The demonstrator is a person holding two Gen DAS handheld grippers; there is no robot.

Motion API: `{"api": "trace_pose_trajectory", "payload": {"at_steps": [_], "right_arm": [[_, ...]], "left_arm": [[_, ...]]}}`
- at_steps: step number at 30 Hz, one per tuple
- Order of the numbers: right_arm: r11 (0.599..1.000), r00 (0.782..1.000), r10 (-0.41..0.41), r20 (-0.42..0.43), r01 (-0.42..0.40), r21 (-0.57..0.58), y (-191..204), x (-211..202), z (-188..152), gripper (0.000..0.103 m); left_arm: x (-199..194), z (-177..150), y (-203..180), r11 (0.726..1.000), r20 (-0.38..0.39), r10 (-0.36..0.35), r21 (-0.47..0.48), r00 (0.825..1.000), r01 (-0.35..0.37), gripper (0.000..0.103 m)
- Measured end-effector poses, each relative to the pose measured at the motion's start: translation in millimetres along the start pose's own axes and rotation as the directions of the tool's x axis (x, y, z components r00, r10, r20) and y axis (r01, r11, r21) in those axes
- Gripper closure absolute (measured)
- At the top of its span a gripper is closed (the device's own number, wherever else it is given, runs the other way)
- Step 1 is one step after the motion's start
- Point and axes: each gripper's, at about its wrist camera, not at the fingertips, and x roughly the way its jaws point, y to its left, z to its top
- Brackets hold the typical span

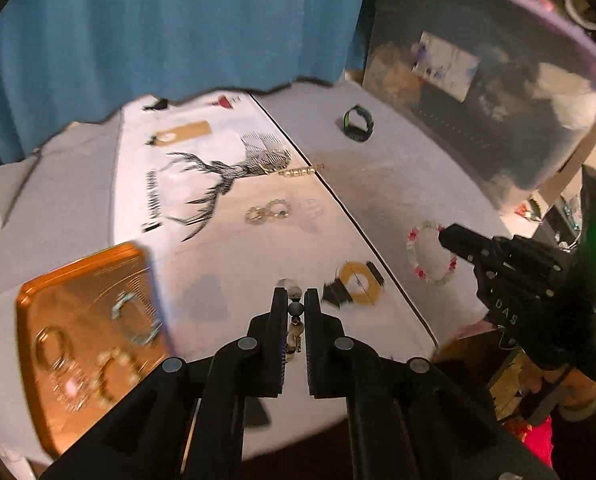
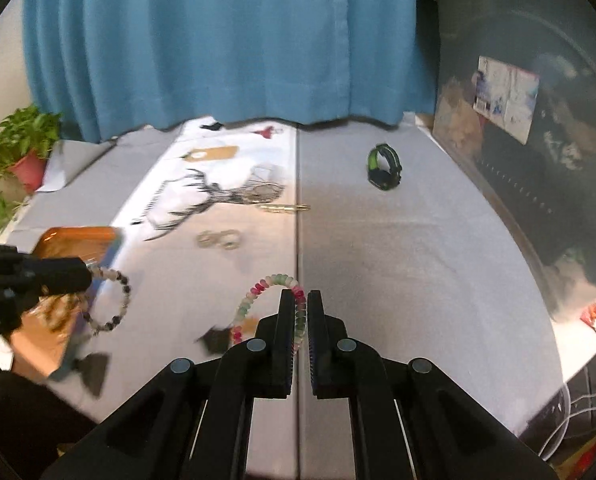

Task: Organize jewelry
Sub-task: 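Carry the pink-bead and dark bead bracelets over the orange tray with both grippers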

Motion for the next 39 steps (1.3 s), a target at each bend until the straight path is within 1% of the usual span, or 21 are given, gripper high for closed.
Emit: {"api": "trace_pose_trajectory", "payload": {"at_steps": [4, 5, 8, 11, 15, 19, 23, 28, 39], "right_arm": [[0.999, 0.999, 0.041, 0.005, -0.041, -0.026, 28, -40, -25, 0.096], [0.998, 0.999, 0.051, 0.003, -0.051, -0.031, 34, -46, -31, 0.096], [0.995, 0.996, 0.089, -0.016, -0.090, -0.046, 56, -67, -55, 0.096], [0.990, 0.991, 0.128, -0.047, -0.131, -0.061, 79, -87, -82, 0.096], [0.980, 0.981, 0.172, -0.091, -0.179, -0.082, 104, -105, -111, 0.096], [0.971, 0.974, 0.197, -0.113, -0.210, -0.118, 127, -120, -131, 0.096], [0.959, 0.965, 0.222, -0.138, -0.242, -0.148, 146, -130, -146, 0.096], [0.948, 0.957, 0.236, -0.167, -0.264, -0.177, 164, -139, -162, 0.096], [0.940, 0.955, 0.234, -0.183, -0.270, -0.207, 178, -143, -167, 0.096]], "left_arm": [[-42, -29, 8, 1.000, 0.031, 0.002, -0.015, 1.000, -0.002, 0.097], [-56, -42, 10, 1.000, 0.039, 0.005, -0.019, 0.999, -0.004, 0.097], [-83, -71, 14, 0.999, 0.051, 0.003, -0.038, 0.999, -0.001, 0.097], [-110, -109, 21, 0.997, 0.054, 0.011, -0.078, 0.998, -0.007, 0.097], [-130, -149, 29, 0.992, 0.047, 0.028, -0.122, 0.999, -0.022, 0.097], [-146, -184, 36, 0.987, 0.046, 0.049, -0.157, 0.998, -0.041, 0.097], [-156, -206, 37, 0.984, 0.051, 0.053, -0.174, 0.997, -0.043, 0.097], [-160, -222, 34, 0.983, 0.054, 0.040, -0.182, 0.998, -0.030, 0.097], [-167, -231, 35, 0.981, 0.074, 0.031, -0.192, 0.997, -0.016, 0.097]]}}
